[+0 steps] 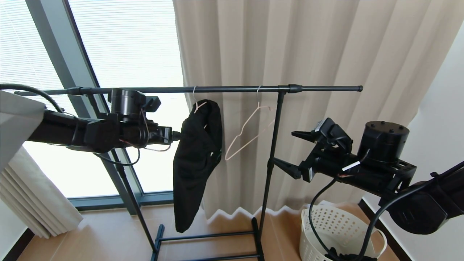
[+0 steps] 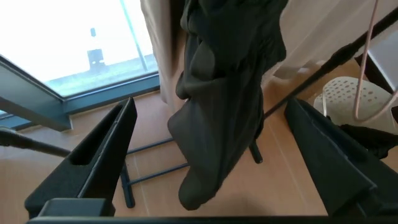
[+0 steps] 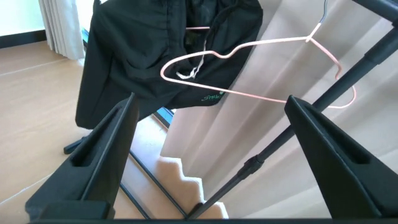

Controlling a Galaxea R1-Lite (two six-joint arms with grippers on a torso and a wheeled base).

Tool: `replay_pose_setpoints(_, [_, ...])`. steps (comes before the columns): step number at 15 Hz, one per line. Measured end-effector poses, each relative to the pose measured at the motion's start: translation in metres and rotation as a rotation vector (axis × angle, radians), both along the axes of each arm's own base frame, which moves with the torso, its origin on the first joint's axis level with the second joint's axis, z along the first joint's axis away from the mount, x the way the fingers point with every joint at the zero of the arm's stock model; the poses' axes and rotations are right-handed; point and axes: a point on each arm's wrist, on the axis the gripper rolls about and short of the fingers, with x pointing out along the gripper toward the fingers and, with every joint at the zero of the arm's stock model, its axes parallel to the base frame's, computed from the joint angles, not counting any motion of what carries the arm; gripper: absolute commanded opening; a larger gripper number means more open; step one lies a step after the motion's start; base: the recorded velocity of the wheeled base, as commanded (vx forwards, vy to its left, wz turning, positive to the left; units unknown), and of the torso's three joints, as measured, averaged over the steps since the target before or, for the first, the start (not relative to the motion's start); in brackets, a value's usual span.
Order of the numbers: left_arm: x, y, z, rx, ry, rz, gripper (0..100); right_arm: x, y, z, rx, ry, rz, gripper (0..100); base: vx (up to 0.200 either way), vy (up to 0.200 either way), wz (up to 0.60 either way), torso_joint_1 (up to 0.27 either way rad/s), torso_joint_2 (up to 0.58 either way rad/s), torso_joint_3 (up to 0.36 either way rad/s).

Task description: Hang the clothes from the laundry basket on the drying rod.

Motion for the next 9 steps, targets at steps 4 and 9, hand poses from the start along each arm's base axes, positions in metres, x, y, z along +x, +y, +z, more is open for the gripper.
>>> replay_pose_setpoints(4, [-0.075,0.015,0.030,-0.006,-0.014,-0.036,100,-0.017,-0.009,0.008,0.012,-0.040,-0.039,100,0.000,0.000,0.00,0.000,0.00,0.000])
replay_pose_setpoints(9, [-0.172,0.045,0.049,-0.017,-0.080,-0.056,100,-0.070,-0.032,0.014,0.015,-0.063,-0.125,100,0.000,0.000,0.00,0.000,0.00,0.000])
